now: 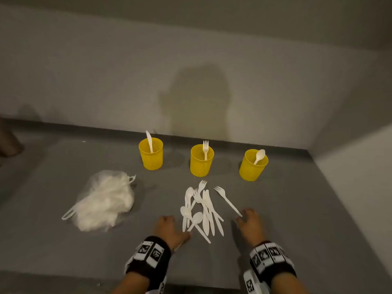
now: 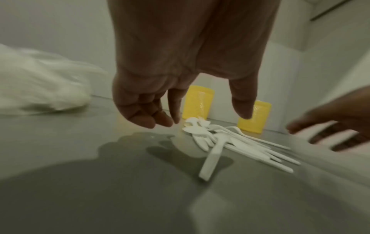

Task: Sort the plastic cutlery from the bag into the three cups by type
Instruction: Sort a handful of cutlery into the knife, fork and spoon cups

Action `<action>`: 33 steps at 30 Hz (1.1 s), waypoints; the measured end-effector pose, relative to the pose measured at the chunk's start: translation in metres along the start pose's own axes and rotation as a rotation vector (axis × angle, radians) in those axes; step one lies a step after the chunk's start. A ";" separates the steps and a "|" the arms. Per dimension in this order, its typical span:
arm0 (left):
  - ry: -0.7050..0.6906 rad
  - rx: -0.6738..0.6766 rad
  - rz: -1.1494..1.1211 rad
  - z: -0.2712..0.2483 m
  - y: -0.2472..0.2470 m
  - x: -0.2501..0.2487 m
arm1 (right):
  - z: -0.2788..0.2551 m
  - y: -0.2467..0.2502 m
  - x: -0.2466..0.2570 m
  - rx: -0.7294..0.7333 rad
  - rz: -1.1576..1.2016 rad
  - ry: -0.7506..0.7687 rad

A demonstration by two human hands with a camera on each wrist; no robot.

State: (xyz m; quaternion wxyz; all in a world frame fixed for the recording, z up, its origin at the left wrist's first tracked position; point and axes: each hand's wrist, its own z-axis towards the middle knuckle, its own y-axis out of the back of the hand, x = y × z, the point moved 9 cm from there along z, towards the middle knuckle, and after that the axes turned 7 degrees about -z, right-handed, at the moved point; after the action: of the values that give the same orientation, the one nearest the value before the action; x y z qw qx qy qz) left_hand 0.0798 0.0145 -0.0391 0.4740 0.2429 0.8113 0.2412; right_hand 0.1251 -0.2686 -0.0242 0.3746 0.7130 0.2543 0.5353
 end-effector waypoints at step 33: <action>0.154 0.218 -0.463 0.062 -0.069 -0.060 | 0.001 -0.102 0.071 0.358 0.394 -0.150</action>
State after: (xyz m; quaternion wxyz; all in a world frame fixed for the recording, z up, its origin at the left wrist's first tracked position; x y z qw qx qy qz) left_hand 0.1496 -0.0655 -0.0693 0.4246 0.0816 0.9000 0.0553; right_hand 0.1513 -0.1545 -0.0662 0.1493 0.8412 0.1728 0.4901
